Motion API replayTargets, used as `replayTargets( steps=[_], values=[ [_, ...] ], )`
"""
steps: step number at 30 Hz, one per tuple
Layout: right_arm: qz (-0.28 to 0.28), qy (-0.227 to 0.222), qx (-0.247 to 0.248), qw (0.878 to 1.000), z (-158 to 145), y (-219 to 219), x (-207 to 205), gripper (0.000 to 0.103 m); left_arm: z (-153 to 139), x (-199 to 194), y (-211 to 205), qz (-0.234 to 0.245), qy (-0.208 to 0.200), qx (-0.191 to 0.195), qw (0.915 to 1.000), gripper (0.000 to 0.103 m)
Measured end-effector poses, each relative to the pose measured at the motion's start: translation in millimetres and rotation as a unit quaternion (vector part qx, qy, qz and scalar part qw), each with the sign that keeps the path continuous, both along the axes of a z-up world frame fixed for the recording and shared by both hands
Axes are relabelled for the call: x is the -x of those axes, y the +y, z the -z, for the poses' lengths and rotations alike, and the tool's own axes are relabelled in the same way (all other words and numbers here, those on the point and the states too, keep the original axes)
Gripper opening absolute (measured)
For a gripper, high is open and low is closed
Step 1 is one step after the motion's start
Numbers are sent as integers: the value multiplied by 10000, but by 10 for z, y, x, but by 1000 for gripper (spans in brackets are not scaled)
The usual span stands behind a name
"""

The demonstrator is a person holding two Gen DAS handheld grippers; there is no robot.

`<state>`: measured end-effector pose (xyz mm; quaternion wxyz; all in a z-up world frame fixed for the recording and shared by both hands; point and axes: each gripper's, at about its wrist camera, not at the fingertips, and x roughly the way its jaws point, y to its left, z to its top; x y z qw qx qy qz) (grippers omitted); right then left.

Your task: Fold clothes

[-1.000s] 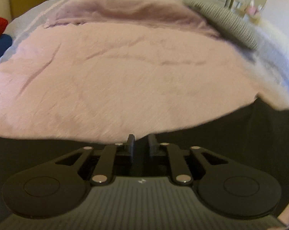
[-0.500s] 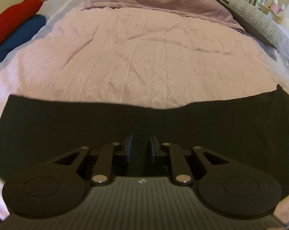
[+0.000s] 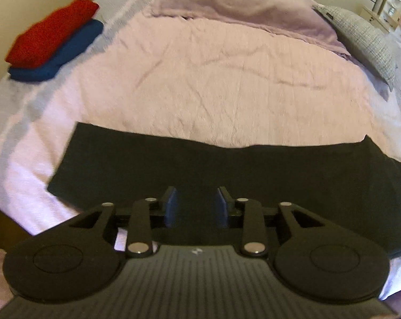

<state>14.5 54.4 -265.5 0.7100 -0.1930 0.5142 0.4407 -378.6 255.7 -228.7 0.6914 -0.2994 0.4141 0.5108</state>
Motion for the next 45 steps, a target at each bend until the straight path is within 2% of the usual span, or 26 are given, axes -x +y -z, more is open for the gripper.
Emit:
replayTargets(
  steps=[3, 6, 11, 16, 23, 30, 37, 40, 45],
  values=[
    [8, 182, -48, 9998, -193, 66, 136, 55, -261, -2, -70, -206, 108, 16, 9997, 33],
    [-173, 127, 45, 9998, -332, 107, 253, 55, -492, -26, -178, -372, 238, 16, 9990, 36],
    [-547, 24, 155, 9984, -471, 73, 305, 55, -750, -92, -338, -384, 382, -79, 9985, 40],
    [-748, -127, 135, 9970, -566, 33, 345, 55, -868, -151, -449, -418, 279, -120, 9987, 41],
    [-660, -189, 10, 9976, -603, -12, 368, 55, -863, -170, -513, -331, 267, -145, 9990, 41],
    [-299, -257, -124, 9991, -445, -117, 482, 55, -606, -61, -499, -73, 291, -114, 9995, 49],
    [250, -423, -508, 9975, 130, -323, 622, 56, 188, 81, -397, 214, 287, -125, 9993, 50],
    [516, -561, -801, 9939, 387, -434, 665, 56, 527, 127, -380, 329, 219, -250, 9989, 50],
    [719, -803, -1439, 9837, 756, -633, 758, 56, 816, 300, -563, 482, -49, -735, 9961, 50]
  ],
)
